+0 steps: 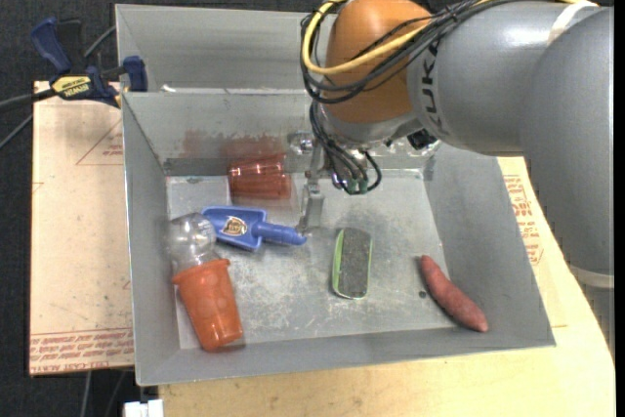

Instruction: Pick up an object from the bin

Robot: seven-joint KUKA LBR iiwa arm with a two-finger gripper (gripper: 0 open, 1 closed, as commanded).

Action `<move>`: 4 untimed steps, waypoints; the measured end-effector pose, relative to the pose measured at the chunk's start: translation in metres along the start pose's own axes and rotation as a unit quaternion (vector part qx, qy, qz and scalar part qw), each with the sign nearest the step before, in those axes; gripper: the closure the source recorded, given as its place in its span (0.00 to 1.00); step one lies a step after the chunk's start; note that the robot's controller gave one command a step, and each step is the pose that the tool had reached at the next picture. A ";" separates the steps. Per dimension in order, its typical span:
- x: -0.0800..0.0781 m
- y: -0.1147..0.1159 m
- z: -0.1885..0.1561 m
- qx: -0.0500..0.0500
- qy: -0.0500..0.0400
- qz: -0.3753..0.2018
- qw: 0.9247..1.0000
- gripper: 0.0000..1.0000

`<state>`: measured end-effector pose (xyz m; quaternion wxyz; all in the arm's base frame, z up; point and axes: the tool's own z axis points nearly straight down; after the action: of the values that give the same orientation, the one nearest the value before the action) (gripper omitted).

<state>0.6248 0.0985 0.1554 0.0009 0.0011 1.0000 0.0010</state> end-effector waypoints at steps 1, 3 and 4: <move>0.000 0.000 0.000 0.000 0.000 0.000 1.000 0.00; 0.024 0.052 0.085 -0.002 0.000 0.154 0.988 0.00; 0.010 0.049 0.085 -0.001 -0.001 -0.054 0.999 0.00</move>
Offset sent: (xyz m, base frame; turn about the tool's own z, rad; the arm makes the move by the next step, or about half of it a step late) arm -0.0166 -0.0227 -0.0854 0.2151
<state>0.6147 0.1472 0.0706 0.0022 -0.0526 0.9986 0.0023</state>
